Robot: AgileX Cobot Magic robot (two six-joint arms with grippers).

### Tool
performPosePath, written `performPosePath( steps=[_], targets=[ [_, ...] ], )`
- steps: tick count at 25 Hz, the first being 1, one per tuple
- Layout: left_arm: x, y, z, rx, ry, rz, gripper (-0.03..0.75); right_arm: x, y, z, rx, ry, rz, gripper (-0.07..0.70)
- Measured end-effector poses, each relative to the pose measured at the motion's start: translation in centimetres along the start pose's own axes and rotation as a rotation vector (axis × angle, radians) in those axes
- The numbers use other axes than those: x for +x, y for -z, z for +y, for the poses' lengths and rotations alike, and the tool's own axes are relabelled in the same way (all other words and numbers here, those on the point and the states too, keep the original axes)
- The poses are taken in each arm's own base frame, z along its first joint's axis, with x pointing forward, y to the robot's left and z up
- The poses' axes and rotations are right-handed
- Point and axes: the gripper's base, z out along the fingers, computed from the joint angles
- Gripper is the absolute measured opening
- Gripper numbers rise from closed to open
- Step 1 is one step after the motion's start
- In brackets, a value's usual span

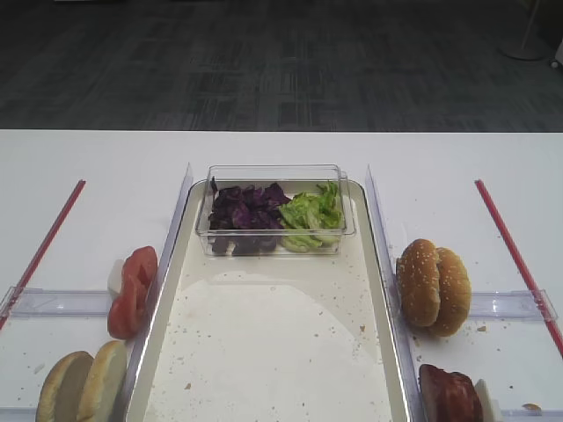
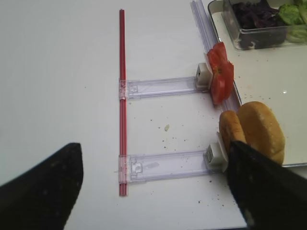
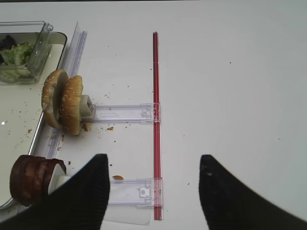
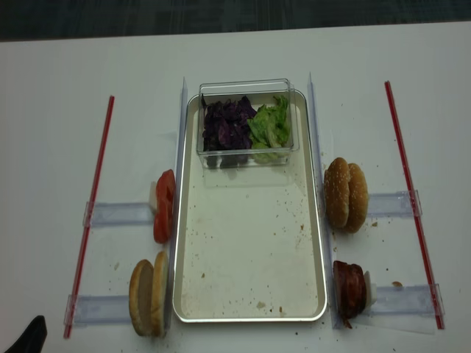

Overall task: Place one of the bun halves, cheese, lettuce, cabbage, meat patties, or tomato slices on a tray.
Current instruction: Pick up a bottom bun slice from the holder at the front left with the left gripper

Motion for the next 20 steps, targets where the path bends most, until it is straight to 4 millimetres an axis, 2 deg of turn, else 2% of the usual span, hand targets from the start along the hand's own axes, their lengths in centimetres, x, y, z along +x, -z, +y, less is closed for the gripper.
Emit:
performPosePath(
  steps=[20],
  targets=[
    [0.0,0.0,-0.17,0.018,0.005,0.001,0.565,0.0,0.0,0.0,0.0,0.0,0.0,0.445]
  ],
)
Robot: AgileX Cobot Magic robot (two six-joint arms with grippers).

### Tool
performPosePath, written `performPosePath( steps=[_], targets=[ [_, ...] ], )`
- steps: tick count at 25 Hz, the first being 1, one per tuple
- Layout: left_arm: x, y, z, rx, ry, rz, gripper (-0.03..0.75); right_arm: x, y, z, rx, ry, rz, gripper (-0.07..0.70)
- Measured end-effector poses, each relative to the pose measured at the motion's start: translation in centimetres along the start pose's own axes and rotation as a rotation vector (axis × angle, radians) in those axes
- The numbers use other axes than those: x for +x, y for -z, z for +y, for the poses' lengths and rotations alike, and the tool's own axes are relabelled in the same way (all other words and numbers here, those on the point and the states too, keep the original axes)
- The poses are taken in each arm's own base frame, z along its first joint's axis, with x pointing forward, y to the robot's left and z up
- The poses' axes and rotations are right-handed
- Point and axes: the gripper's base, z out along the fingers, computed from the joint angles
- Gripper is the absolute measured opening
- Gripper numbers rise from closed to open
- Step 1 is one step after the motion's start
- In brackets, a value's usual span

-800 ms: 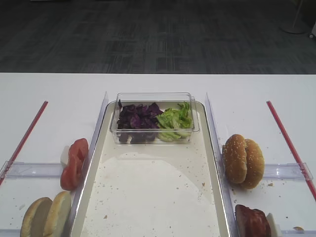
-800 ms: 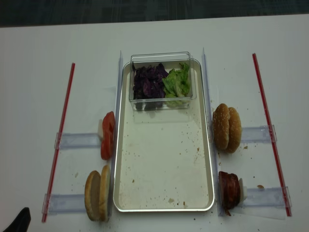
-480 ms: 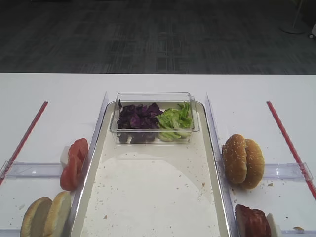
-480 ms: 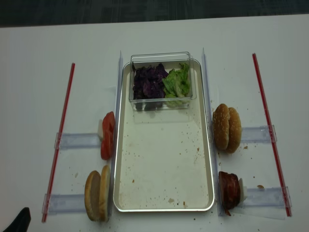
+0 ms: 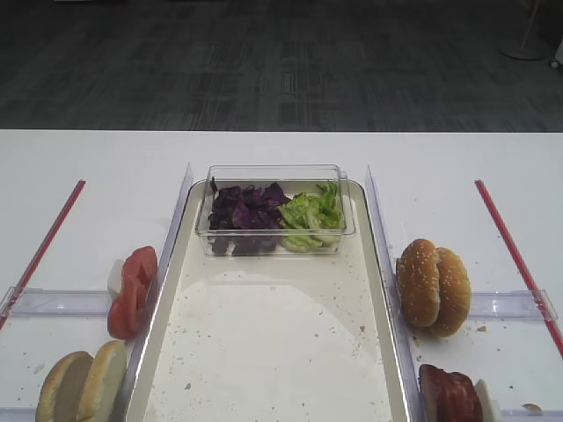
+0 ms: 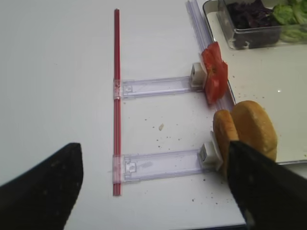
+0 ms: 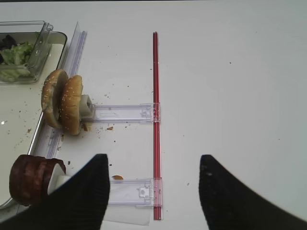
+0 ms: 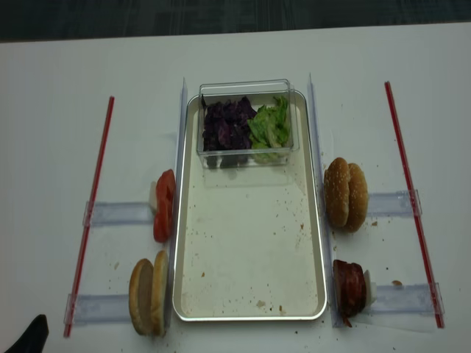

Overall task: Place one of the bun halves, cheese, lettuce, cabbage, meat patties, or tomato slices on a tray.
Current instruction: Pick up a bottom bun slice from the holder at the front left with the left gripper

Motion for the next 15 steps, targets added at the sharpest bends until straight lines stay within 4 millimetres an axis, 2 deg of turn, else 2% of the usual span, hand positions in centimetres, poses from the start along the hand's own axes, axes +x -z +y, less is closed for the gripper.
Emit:
performPosePath(
  steps=[3,9,11,15],
  targets=[
    [-0.8,-0.3,-0.2,0.017,-0.021,0.044,0.565,0.0,0.0,0.0,0.0,0.0,0.0,0.445],
    [-4.7,-1.0,-0.4,0.021,-0.025,0.164,0.565,0.0,0.0,0.0,0.0,0.0,0.0,0.445],
    [-6.5,-2.3,-0.5,0.026,-0.018,0.273,0.565,0.0,0.0,0.0,0.0,0.0,0.0,0.445],
    [-8.6,-4.8,-0.6,0.026,-0.002,0.416,0.565,0.0,0.0,0.0,0.0,0.0,0.0,0.445]
  ],
)
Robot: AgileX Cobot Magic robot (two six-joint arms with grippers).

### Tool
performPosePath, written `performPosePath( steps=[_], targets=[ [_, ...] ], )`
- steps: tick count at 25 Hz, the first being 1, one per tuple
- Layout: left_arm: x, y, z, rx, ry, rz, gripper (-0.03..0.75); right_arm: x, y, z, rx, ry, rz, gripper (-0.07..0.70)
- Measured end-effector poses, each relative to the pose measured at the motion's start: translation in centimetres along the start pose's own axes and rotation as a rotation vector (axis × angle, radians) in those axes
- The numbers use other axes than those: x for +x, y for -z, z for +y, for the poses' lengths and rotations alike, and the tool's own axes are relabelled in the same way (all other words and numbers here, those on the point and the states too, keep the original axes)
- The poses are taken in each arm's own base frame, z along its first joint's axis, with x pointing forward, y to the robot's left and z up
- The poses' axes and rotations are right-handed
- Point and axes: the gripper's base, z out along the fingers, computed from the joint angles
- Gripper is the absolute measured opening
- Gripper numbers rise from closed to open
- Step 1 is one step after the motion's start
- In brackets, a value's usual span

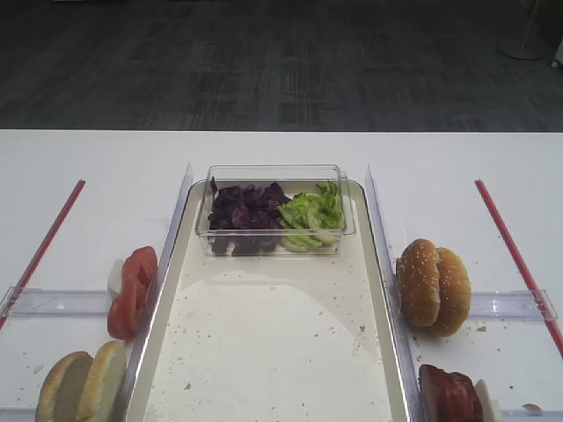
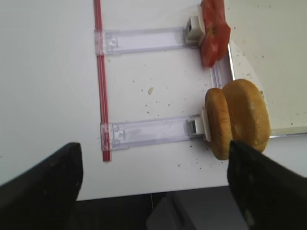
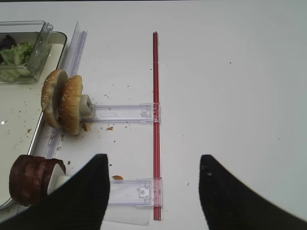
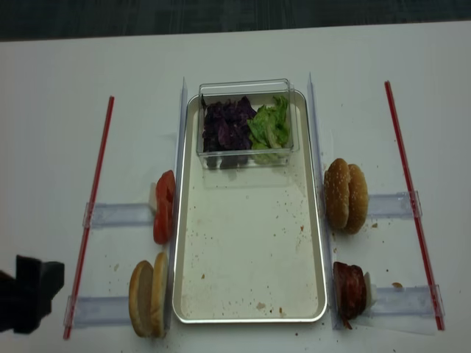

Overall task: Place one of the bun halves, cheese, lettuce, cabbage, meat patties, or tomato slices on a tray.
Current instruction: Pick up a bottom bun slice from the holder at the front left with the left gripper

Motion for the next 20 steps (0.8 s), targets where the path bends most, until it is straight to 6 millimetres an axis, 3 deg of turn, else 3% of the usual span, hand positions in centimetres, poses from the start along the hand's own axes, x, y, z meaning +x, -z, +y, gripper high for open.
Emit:
performPosePath(
  steps=[2,8,15,20],
  targets=[
    [-1.7,-1.5,0.0,0.006,0.018,0.103,0.565,0.0,0.0,0.0,0.0,0.0,0.0,0.445],
    [-3.5,-4.8,0.1,0.008,0.035,0.279,0.565,0.0,0.0,0.0,0.0,0.0,0.0,0.445],
    [-4.7,-8.7,0.4,-0.011,0.033,0.437,0.554,0.0,0.0,0.0,-0.001,0.001,0.0,0.445],
    [-5.2,-10.1,0.7,-0.03,0.015,0.452,0.545,0.0,0.0,0.0,0.0,0.0,0.0,0.445]
  ],
)
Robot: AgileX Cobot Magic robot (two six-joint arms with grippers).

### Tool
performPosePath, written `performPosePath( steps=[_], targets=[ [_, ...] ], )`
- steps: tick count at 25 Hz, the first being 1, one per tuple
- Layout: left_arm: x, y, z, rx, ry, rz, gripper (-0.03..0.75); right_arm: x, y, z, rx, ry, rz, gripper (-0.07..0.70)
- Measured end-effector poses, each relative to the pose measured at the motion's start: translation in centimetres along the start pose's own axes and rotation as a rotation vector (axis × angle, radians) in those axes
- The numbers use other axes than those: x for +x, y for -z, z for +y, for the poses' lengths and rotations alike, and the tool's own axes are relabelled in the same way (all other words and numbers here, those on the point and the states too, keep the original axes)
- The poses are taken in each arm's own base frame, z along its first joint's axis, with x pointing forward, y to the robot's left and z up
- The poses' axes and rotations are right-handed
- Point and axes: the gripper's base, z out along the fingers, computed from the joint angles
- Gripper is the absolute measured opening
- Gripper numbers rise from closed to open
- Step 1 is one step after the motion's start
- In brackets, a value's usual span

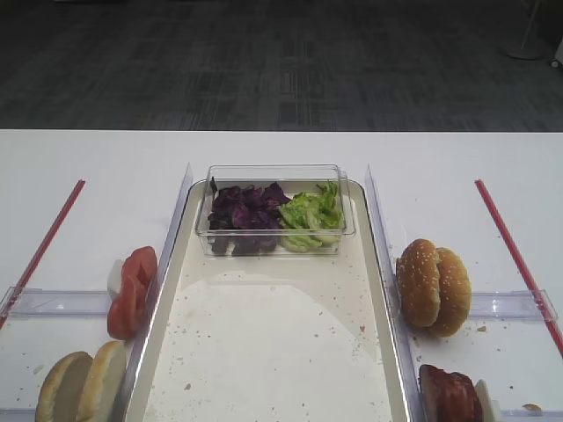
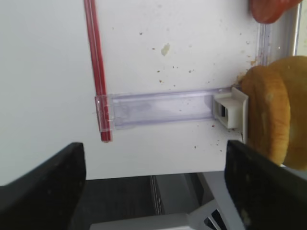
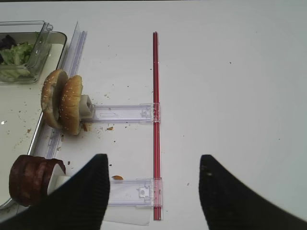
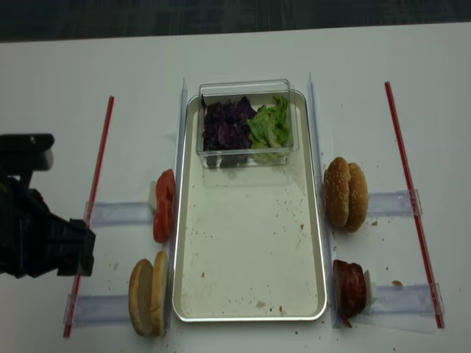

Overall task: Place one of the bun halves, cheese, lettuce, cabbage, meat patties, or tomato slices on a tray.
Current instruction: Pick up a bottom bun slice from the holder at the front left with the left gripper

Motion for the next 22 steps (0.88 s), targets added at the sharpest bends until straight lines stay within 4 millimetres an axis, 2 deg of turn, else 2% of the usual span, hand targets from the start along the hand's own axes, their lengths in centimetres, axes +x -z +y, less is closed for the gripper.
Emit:
performPosePath(
  steps=[22],
  targets=[
    [0.03,-0.03,-1.01,0.103,0.023,0.013,0.545,0.0,0.0,0.0,0.0,0.0,0.0,0.445]
  ],
)
